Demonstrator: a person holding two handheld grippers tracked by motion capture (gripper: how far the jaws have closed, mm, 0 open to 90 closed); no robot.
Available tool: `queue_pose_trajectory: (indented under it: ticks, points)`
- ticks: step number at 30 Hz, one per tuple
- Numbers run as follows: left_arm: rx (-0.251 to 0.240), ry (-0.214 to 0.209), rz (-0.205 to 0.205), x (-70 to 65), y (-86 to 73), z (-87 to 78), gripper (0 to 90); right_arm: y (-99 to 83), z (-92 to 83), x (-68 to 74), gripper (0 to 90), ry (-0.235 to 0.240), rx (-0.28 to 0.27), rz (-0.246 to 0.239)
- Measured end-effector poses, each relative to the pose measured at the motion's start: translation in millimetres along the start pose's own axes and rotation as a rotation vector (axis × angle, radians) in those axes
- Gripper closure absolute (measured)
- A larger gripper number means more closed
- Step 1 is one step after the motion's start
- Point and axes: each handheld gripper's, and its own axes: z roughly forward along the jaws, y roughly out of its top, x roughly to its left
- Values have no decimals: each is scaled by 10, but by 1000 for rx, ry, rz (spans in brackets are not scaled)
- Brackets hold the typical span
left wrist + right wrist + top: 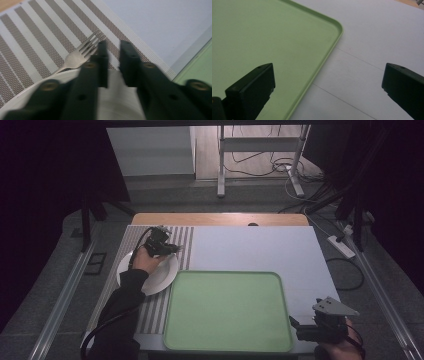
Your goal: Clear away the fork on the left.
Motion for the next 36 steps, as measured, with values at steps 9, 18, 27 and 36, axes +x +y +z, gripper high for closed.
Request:
queue_pose_trajectory:
  ticks: [9,18,27,36]
  points:
    - [90,-7,35,-23,86,266,892,-1,-2,4,0,3,1,-7]
    - [119,7,-18,124,172,406,892,0,3,19,0,8,3,-27]
    - [125,34,-39,248,323,487,892,2,4,27,0,9,8,-36]
    - [148,9,-38,328,401,499,892,0,0,24,0,11,6,-36]
